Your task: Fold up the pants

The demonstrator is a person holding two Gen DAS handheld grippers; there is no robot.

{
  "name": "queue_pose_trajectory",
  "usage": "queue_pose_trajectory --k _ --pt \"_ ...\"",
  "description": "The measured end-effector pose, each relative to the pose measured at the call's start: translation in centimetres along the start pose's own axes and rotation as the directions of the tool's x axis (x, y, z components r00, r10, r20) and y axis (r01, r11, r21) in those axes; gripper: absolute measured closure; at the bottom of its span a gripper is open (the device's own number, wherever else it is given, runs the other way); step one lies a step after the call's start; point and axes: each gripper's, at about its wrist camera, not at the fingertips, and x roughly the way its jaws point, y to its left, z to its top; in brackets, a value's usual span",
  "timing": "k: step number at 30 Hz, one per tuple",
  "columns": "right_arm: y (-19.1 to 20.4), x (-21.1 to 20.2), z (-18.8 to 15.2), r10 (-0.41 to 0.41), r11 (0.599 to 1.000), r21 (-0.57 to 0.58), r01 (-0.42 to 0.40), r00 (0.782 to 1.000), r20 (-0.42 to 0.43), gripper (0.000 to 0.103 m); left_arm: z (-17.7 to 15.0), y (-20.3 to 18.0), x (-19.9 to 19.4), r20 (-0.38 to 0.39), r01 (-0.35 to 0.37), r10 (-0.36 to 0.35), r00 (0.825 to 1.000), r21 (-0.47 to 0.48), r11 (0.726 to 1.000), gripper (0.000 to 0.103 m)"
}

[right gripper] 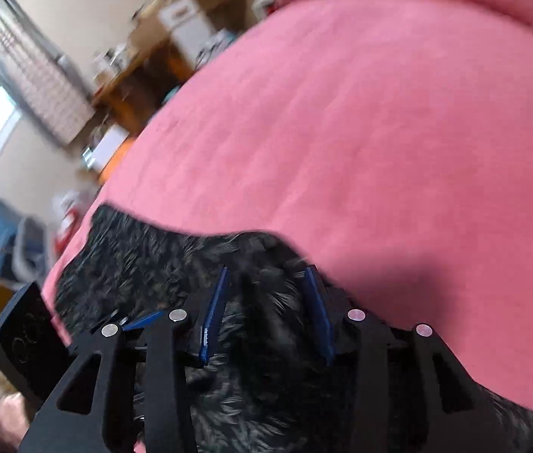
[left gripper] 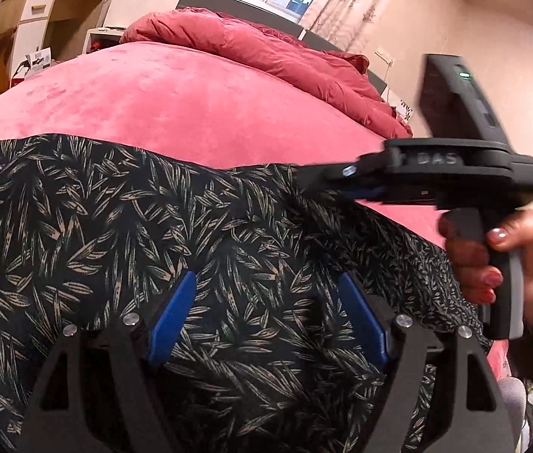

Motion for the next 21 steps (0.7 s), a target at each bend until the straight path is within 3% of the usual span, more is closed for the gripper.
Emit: queue_pose_trajectory --k 4,8,12,15,21 --pt "-0.2 1.8 0.3 0.041 0.999 -0.030 -0.042 0.999 -0.035 0.062 -0.1 0.4 0.2 -0.003 0.008 -0.008 1.000 -0.003 1.000 0.024" --pt "-0.9 3.0 1.3 0.002 0.997 0.072 -0.004 0.999 0.034 0.092 -0.1 0.9 0.3 0.000 0.016 -0.016 1.000 -0.008 1.000 0.024" --pt "-0.7 2.2 0.9 0.002 0.999 0.041 -0.005 0.997 0.080 0.095 -0.2 1.0 0.2 0.001 0.014 -0.014 1.000 -0.006 1.000 0.024" --pt "0.3 0.9 1.1 -0.010 0.998 0.058 0.001 0.986 0.166 0.100 -0.2 1.1 0.2 0.003 0.013 -0.013 1.000 -0.007 1.000 0.024" --pt "0.0 4.0 1.6 -0.206 0.977 -0.011 0.213 0.956 0.210 0.103 -0.1 0.7 0.3 -0.009 -0.008 0.007 1.000 -0.005 1.000 0.024"
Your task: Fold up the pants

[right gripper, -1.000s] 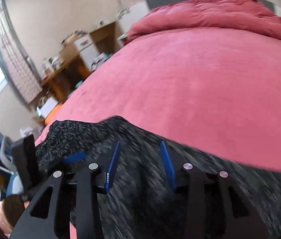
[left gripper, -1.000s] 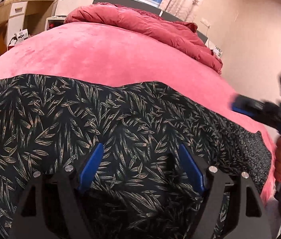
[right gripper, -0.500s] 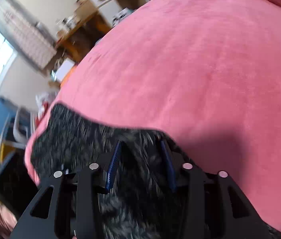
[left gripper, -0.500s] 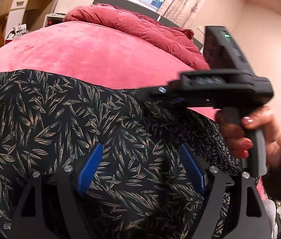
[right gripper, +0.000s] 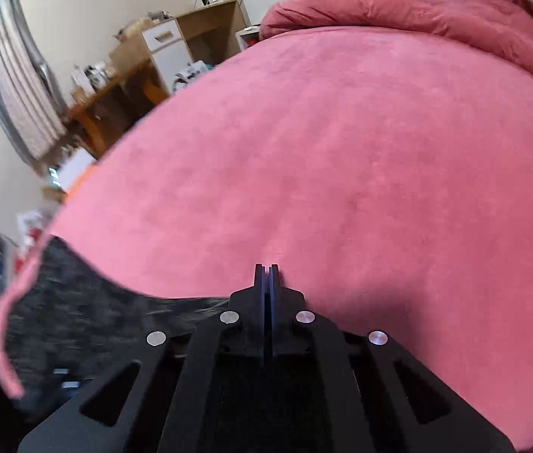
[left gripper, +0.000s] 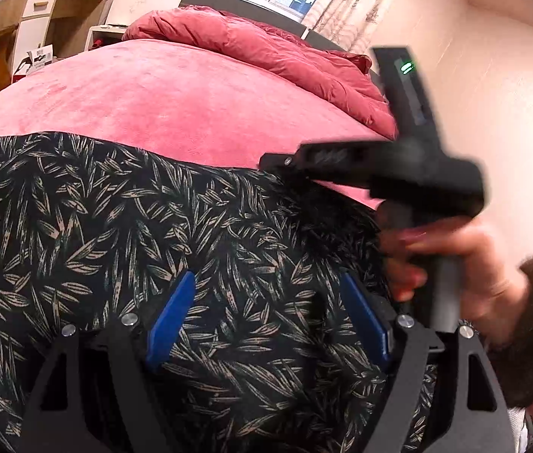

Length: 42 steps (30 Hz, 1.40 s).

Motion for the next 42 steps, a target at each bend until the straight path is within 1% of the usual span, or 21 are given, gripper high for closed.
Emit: queue_pose_trajectory --k 1,4,6,9,11,15,16,18,20,22,23,25,27,30,32,34,35,36,38,40,42 --pt "-0.5 0.0 0.0 0.003 1.000 0.012 -0.003 1.000 0.028 0.103 0.1 -0.1 0.0 -0.002 -0.003 0.003 1.000 -0.001 1.000 0.024" --pt "-2.7 -2.2 0.4 0.060 0.987 0.144 -0.076 0.992 0.108 0.101 0.2 -0.3 0.0 -0.005 -0.001 0.001 1.000 -0.003 1.000 0.024" --pt "-4.0 -5.7 0.4 0.089 0.977 0.176 -0.123 0.977 0.192 0.087 0.5 -0.7 0.1 -0.019 -0.018 0.018 1.000 0.003 1.000 0.024" --pt "-4.3 -10.9 -1.2 0.012 0.992 0.116 -0.042 0.969 0.246 0.087 1.9 -2.7 0.5 -0.108 -0.108 0.110 0.988 0.021 0.994 0.023" --pt "-4.7 -13.1 -3.0 -0.046 0.995 0.099 0.024 0.972 0.231 0.087 3.3 -4.2 0.6 -0.134 -0.085 0.086 0.987 0.013 0.996 0.023" --pt "-5.7 -15.0 -7.1 -0.125 0.992 0.052 0.118 0.977 0.173 0.087 6.5 -6.6 3.1 -0.174 -0.106 0.114 0.978 0.050 0.993 0.025" --pt "-6.0 -15.2 -7.8 -0.141 0.990 0.045 0.136 0.976 0.164 0.087 7.2 -7.1 4.1 -0.167 -0.131 0.141 0.976 0.071 0.989 0.031" --pt "-6.8 -15.2 -9.3 -0.193 0.981 0.042 0.189 0.972 0.134 0.087 8.1 -7.8 6.2 -0.163 -0.169 0.188 0.969 0.123 0.978 0.036" --pt "-7.7 -14.0 -9.7 -0.231 0.972 0.056 0.227 0.967 0.103 0.087 8.5 -8.0 8.8 -0.141 -0.217 0.244 0.959 0.183 0.959 0.036" --pt "-8.9 -13.0 -10.0 -0.253 0.966 0.078 0.246 0.963 0.097 0.087 8.7 -8.0 9.8 -0.067 -0.247 0.268 0.961 0.222 0.943 0.035" --pt "-9.0 -12.5 -10.0 -0.267 0.962 0.088 0.258 0.958 0.109 0.087 8.7 -7.7 10.1 -0.044 -0.261 0.278 0.960 0.226 0.938 0.035" --pt "-9.5 -11.9 -9.9 -0.322 0.944 0.124 0.307 0.938 0.128 0.087 9.2 -6.9 10.8 -0.037 -0.265 0.276 0.960 0.182 0.947 0.034" --pt "-10.5 -11.3 -9.9 -0.317 0.941 0.162 0.296 0.941 0.119 0.087 9.7 -6.3 11.2 -0.041 -0.256 0.265 0.963 0.150 0.955 0.034" --pt "-11.5 -11.8 -10.0 -0.264 0.951 0.203 0.235 0.956 0.131 0.087 9.6 -6.5 11.3 -0.035 -0.259 0.268 0.963 0.165 0.952 0.034" --pt "-11.8 -12.8 -10.4 -0.236 0.954 0.229 0.195 0.957 0.166 0.084 9.2 -6.5 10.4 -0.036 -0.237 0.246 0.969 0.154 0.959 0.033" --pt "-12.0 -14.6 -10.8 -0.247 0.946 0.262 0.191 0.948 0.201 0.069 8.5 -6.8 8.8 -0.040 -0.212 0.221 0.974 0.166 0.963 0.022" --pt "-12.0 -15.7 -11.2 -0.269 0.937 0.280 0.207 0.941 0.206 0.058 7.7 -7.2 7.6 -0.029 -0.203 0.212 0.977 0.191 0.960 0.018" --pt "-12.0 -16.5 -11.7 -0.285 0.931 0.290 0.221 0.936 0.204 0.056 7.0 -7.4 6.5 -0.022 -0.205 0.214 0.977 0.213 0.955 0.012" --pt "-12.3 -18.1 -12.8 -0.310 0.920 0.308 0.244 0.932 0.187 0.056 5.4 -8.1 4.6 -0.015 -0.204 0.215 0.976 0.262 0.943 0.012" --pt "-13.5 -19.3 -14.1 -0.348 0.890 0.357 0.283 0.929 0.130 0.056 3.9 -8.2 3.1 0.001 -0.210 0.218 0.976 0.282 0.936 0.012" --pt "-15.6 -20.5 -15.8 -0.356 0.850 0.444 0.284 0.931 0.086 0.056 2.5 -8.1 2.4 -0.005 -0.220 0.231 0.973 0.287 0.932 0.011"
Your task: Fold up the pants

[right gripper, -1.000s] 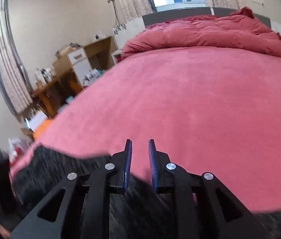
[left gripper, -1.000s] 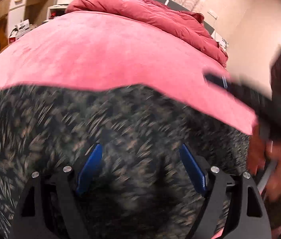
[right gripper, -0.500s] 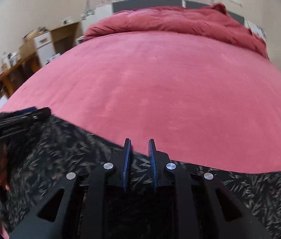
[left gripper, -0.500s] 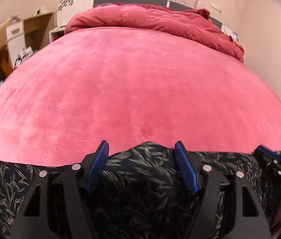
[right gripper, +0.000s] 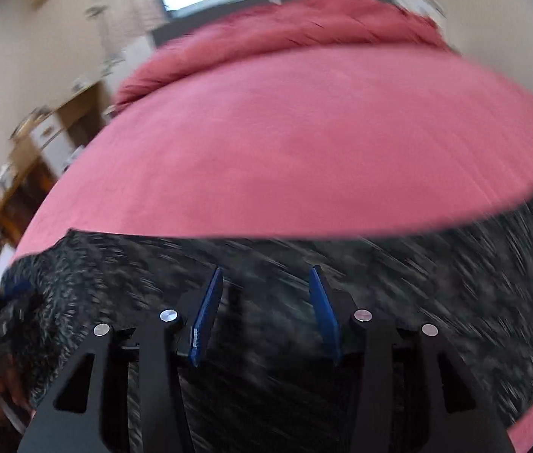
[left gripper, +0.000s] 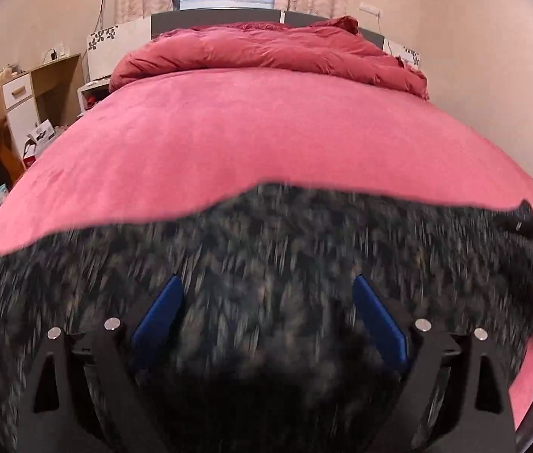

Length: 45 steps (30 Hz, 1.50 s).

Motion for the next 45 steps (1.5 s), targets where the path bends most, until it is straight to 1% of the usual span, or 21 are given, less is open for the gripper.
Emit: queue_pose_trajectory --k 3,4,6,7,8,9,10,13,17,21,23,26,28,31,35,37,38,39,40,42,45 --pt "-4.8 -0.6 -0.7 -0.069 0.989 0.124 0.074 0.997 -0.047 0.056 -2.1 0.6 0.1 -0.046 0.003 -0.004 0.999 -0.026 1.000 0.010" --pt "-5.7 -0.6 -1.0 -0.072 0.987 0.143 0.078 0.996 -0.052 0.056 -2.2 0.9 0.1 -0.053 0.014 -0.016 0.998 -0.046 0.999 0.010" --pt "-7.9 -1.3 -1.1 -0.051 0.977 0.207 0.056 0.998 -0.031 0.056 -2.1 1.4 -0.4 -0.032 0.004 -0.006 0.999 -0.075 0.997 0.010" --pt "-8.7 -2.0 -1.1 -0.046 0.968 0.248 0.049 0.999 -0.015 0.056 -2.2 1.6 -0.4 -0.034 0.002 -0.005 0.999 -0.085 0.996 0.010" --pt "-9.5 -3.0 -1.0 -0.028 0.957 0.291 0.020 0.999 0.021 0.047 -2.3 1.6 -0.6 -0.035 0.007 -0.010 0.999 -0.086 0.996 0.010" --pt "-10.2 -4.1 -1.0 -0.006 0.949 0.315 -0.013 0.998 0.061 0.042 -2.3 1.7 -0.8 -0.031 0.009 -0.012 0.999 -0.084 0.996 0.010" --pt "-11.2 -5.7 -1.1 0.014 0.938 0.344 -0.052 0.993 0.114 0.042 -2.5 1.7 -1.2 -0.021 0.009 -0.011 1.000 -0.083 0.997 0.010" --pt "-14.4 -9.0 -1.7 -0.024 0.904 0.426 -0.047 0.987 0.162 0.042 -3.0 2.7 -2.3 0.006 0.008 -0.007 1.000 -0.114 0.993 0.008" --pt "-19.5 -11.8 -3.5 -0.047 0.837 0.544 -0.060 0.982 0.180 0.042 -3.0 4.5 -3.2 0.048 -0.034 0.044 0.998 -0.191 0.981 0.004" --pt "-23.0 -12.6 -5.6 -0.099 0.792 0.610 -0.017 0.983 0.155 0.042 -2.9 6.7 -3.6 0.064 -0.083 0.105 0.992 -0.281 0.956 0.002" --pt "-24.9 -12.3 -6.7 -0.094 0.762 0.647 -0.021 0.985 0.143 0.042 -3.2 7.6 -3.8 0.058 -0.130 0.156 0.986 -0.321 0.938 0.002" --pt "-26.5 -11.5 -7.8 -0.064 0.716 0.696 -0.054 0.988 0.142 0.043 -3.4 9.2 -3.9 0.055 -0.146 0.178 0.983 -0.363 0.920 0.002" --pt "-27.0 -10.9 -7.8 -0.048 0.698 0.711 -0.086 0.985 0.166 0.045 -3.8 10.1 -3.9 0.047 -0.156 0.188 0.981 -0.380 0.912 0.002" --pt "-27.8 -9.9 -6.9 -0.037 0.686 0.716 -0.131 0.976 0.215 0.052 -4.2 10.9 -3.3 0.046 -0.140 0.170 0.984 -0.384 0.913 0.002" --pt "-28.6 -8.6 -6.7 -0.026 0.630 0.752 -0.196 0.962 0.272 0.057 -4.7 10.8 -2.7 0.047 -0.157 0.185 0.982 -0.354 0.922 0.002" --pt "-28.8 -8.2 -6.7 -0.026 0.622 0.753 -0.215 0.956 0.294 0.064 -4.7 10.8 -2.4 0.037 -0.162 0.187 0.982 -0.351 0.922 0.002" --pt "-28.8 -7.7 -6.0 -0.028 0.622 0.755 -0.208 0.958 0.287 0.071 -4.8 10.8 -2.4 0.034 -0.159 0.183 0.983 -0.354 0.921 0.002" --pt "-28.8 -7.5 -6.0 -0.030 0.621 0.757 -0.205 0.958 0.284 0.083 -4.9 10.9 -2.3 0.034 -0.151 0.175 0.984 -0.362 0.920 0.002" --pt "-29.1 -7.3 -6.0 -0.028 0.611 0.764 -0.206 0.959 0.281 0.089 -5.0 10.8 -2.5 0.039 -0.144 0.170 0.985 -0.367 0.919 0.002" --pt "-29.6 -7.1 -6.0 -0.009 0.579 0.783 -0.228 0.958 0.286 0.092 -5.0 11.0 -2.6 0.047 -0.133 0.162 0.986 -0.373 0.918 0.002" --pt "-30.1 -7.7 -6.3 0.011 0.551 0.795 -0.255 0.954 0.299 0.094 -5.0 11.3 -2.6 0.053 -0.125 0.156 0.986 -0.377 0.918 0.002"
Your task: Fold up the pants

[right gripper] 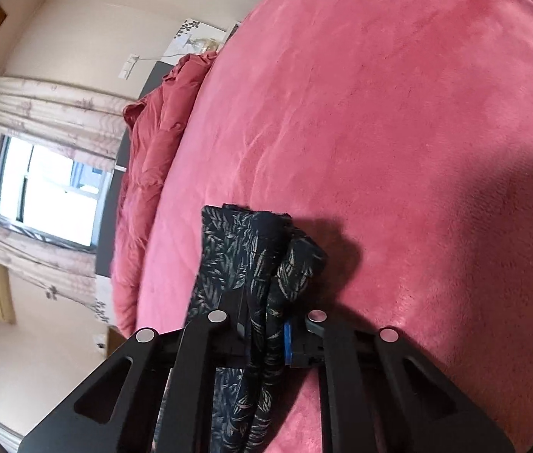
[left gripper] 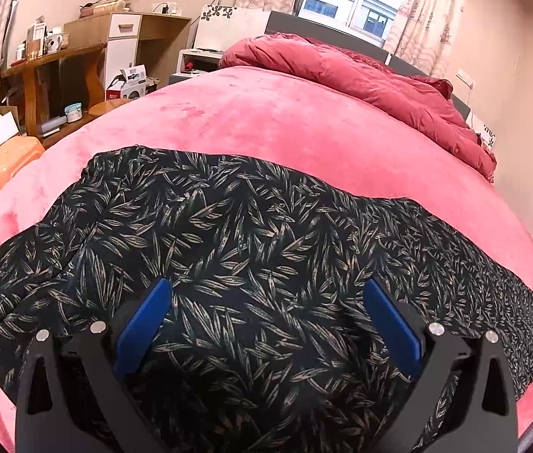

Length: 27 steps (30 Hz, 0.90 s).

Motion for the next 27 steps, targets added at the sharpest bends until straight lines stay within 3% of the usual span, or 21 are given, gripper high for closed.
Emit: queue_pose_trajectory --k 6,14,22,27 --pt "2.7 -1.3 0.1 0.017 1.000 -0.024 -0.017 1.000 -0.001 0.094 -0.1 0.1 -0.1 0.005 0.011 -0.011 1.000 -0.006 1.000 0.002" --pt "11.5 -4.7 -2.5 0.079 0.971 -0.226 -0.073 0.997 0.017 0.094 -0.3 0.3 -0.2 0.015 0.041 -0.040 0.999 -0.024 0.999 0.002" --pt "20.3 -5.8 -8.2 0.155 0.888 -0.435 -0.148 0.988 -0.020 0.094 -0.5 0.4 -0.3 0.020 0.056 -0.055 0.998 -0.031 0.998 0.002" --pt "24.4 -5.5 -13.1 0.177 0.805 -0.564 -0.187 0.982 -0.073 0.094 -0.5 0.6 -0.3 0.023 0.068 -0.067 0.997 -0.038 0.997 0.002"
